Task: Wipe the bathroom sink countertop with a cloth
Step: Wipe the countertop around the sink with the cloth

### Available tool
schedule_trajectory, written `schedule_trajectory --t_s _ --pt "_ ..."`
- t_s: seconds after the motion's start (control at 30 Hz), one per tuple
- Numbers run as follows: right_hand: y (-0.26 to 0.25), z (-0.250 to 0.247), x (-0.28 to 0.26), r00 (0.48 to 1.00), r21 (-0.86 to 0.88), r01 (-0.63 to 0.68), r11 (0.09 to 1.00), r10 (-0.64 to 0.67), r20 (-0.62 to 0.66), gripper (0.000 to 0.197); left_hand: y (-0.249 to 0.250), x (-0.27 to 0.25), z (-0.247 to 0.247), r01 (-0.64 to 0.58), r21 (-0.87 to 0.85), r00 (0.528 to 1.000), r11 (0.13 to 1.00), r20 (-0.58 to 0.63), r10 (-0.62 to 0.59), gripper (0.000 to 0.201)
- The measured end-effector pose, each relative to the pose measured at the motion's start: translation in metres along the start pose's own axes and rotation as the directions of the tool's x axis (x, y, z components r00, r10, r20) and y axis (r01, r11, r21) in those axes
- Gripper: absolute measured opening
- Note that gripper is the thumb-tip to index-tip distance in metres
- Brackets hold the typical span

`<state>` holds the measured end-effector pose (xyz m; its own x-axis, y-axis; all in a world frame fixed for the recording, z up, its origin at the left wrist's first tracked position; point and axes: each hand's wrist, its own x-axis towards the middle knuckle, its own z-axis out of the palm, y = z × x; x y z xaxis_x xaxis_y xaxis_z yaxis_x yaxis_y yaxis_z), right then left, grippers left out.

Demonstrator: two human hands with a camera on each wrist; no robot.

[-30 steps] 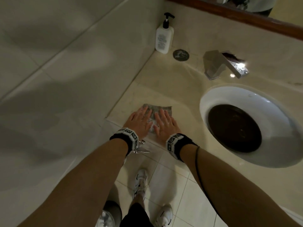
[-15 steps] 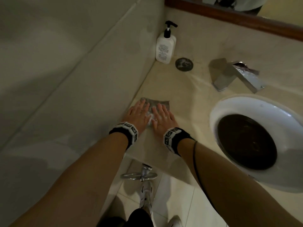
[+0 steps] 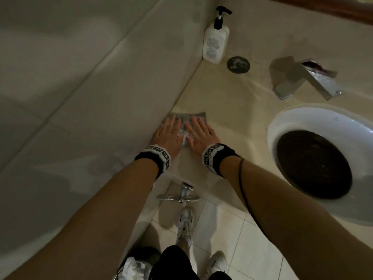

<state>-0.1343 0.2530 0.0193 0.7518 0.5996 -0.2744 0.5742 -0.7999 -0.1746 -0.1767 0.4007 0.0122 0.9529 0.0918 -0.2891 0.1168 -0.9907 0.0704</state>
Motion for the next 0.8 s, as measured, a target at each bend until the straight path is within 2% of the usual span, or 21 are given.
schedule_trajectory --t_s 0.17,0.33,0.53,0.8 --pt "-0.026 0.014 -0.03 0.997 -0.049 0.072 0.996 -0.071 0.029 0.057 -0.007 -0.048 0.017 0.065 0.028 0.998 0.998 -0.007 -0.065 0.062" --pt "-0.032 0.023 -0.067 0.994 -0.047 0.11 0.993 -0.108 0.034 0.058 0.006 -0.086 0.028 0.08 -0.021 0.997 0.997 -0.009 -0.08 0.061" --pt "-0.003 0.028 -0.11 0.996 -0.036 0.077 0.996 -0.075 0.038 0.058 0.051 -0.102 0.031 0.036 -0.053 0.999 0.998 0.005 -0.035 0.06" --pt "0.055 0.03 -0.142 0.999 -0.005 -0.047 0.999 0.047 0.02 0.058 0.117 -0.084 0.023 -0.085 -0.027 0.996 0.996 0.019 0.085 0.061"
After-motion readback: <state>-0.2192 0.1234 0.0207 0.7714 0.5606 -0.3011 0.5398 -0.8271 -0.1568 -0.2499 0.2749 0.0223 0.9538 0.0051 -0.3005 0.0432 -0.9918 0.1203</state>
